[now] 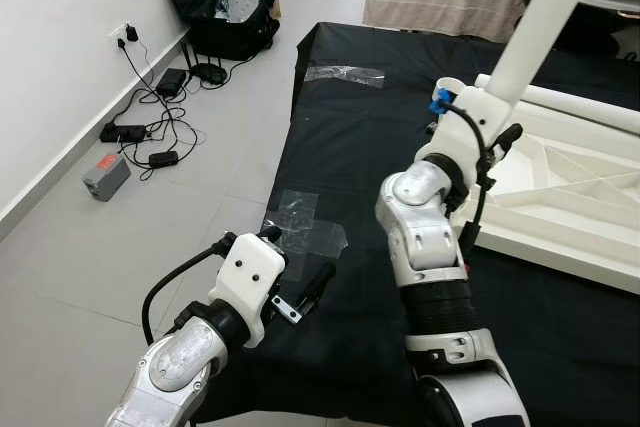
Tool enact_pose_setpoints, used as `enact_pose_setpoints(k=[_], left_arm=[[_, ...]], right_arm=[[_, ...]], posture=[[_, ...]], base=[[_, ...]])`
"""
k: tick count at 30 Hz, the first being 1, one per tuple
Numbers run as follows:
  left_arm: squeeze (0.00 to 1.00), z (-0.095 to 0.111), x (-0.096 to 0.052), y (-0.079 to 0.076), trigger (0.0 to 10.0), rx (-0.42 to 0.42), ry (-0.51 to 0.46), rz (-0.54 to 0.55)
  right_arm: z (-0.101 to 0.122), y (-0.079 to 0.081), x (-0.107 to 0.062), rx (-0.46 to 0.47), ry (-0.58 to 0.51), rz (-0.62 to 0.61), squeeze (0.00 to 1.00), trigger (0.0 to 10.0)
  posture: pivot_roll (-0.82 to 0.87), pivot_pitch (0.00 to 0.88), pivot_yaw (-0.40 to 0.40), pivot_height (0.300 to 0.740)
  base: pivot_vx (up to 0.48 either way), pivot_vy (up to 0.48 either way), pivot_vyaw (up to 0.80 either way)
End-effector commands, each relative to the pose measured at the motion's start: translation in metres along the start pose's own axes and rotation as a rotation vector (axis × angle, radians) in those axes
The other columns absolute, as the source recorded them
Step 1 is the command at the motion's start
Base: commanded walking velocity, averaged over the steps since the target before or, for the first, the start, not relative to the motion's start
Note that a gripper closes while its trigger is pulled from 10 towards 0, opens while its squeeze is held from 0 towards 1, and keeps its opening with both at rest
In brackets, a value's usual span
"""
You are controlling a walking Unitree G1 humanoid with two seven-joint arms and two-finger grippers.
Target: Building children table
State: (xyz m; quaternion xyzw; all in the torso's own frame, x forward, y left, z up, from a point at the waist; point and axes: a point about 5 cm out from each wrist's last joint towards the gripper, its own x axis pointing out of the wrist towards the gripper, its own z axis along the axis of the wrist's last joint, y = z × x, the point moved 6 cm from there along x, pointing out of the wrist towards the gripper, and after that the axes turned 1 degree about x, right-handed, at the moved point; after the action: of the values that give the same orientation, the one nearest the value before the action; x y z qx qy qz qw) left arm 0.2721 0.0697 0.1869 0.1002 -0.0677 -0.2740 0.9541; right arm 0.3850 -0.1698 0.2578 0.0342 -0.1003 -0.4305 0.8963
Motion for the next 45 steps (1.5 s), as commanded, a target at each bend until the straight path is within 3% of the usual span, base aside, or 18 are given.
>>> enact_pose_setpoints(k=[1,8,17,24,25,26,27,30,36,41,44,45], left_arm=[[0.00,-0.005,-0.001,0.000,10.0,0.006,0.018,-0.003],[0.00,-0.005,0.000,-0.001,10.0,0.006,0.016,-0.001],[0.00,-0.006,0.000,-0.001,10.0,0.007,0.017,-0.001],[0.00,-0.006,0.001,0.000,10.0,0.008,0.012,0.002],[0.00,-0.006,0.001,0.000,10.0,0.008,0.012,0.002],[0.00,-0.006,0.002,0.000,10.0,0.009,0.011,0.000],[0.00,-0.006,0.002,0.000,10.0,0.009,0.011,0.000],[0.00,-0.007,0.003,-0.002,10.0,0.005,0.010,-0.001],[0.00,-0.007,0.004,-0.004,10.0,0.001,0.007,-0.006],[0.00,-0.007,0.004,-0.004,10.0,0.004,0.004,-0.006],[0.00,-0.007,0.004,-0.004,10.0,0.004,0.004,-0.007],[0.00,-0.008,0.004,-0.004,10.0,0.004,0.005,-0.008]], right_arm=[[-0.057,-0.018,-0.007,-0.131,0.193,-0.083,0.00,10.0],[-0.076,-0.023,-0.017,-0.124,0.322,-0.137,0.00,10.0],[-0.069,-0.018,-0.018,-0.064,0.353,-0.123,0.00,10.0],[-0.014,-0.007,-0.006,0.048,0.158,-0.072,0.00,10.0],[-0.014,-0.007,-0.006,0.048,0.158,-0.072,0.00,10.0],[0.011,-0.004,-0.003,0.089,0.079,-0.057,0.00,10.0],[0.011,-0.004,-0.003,0.089,0.079,-0.057,0.00,10.0],[0.043,-0.001,-0.001,0.173,-0.033,-0.012,0.00,10.0],[0.061,0.008,0.000,0.259,-0.097,0.110,0.00,10.0],[0.063,0.004,0.002,0.247,-0.121,0.115,0.00,10.0],[0.075,0.007,0.002,0.266,-0.179,0.163,0.00,10.0],[0.070,0.013,0.001,0.283,-0.126,0.215,0.00,10.0]], posture=[[0.09,0.198,-0.076,0.740],[0.09,0.196,-0.077,0.740],[0.09,0.193,-0.081,0.740],[0.09,0.186,-0.079,0.740],[0.09,0.186,-0.079,0.740],[0.09,0.176,-0.076,0.740],[0.09,0.176,-0.076,0.740],[0.08,0.167,-0.074,0.740],[0.08,0.157,-0.073,0.740],[0.08,0.154,-0.075,0.740],[0.08,0.150,-0.071,0.740],[0.08,0.149,-0.071,0.740]], base=[[0.000,0.000,0.00],[0.000,0.000,0.00],[0.000,0.000,0.00],[0.000,0.000,0.00],[0.000,0.000,0.00],[0.000,0.000,0.00],[0.000,0.000,0.00],[0.000,0.000,0.00],[0.000,0.000,0.00],[0.000,0.000,0.00],[0.000,0.000,0.00],[0.000,0.000,0.00]])
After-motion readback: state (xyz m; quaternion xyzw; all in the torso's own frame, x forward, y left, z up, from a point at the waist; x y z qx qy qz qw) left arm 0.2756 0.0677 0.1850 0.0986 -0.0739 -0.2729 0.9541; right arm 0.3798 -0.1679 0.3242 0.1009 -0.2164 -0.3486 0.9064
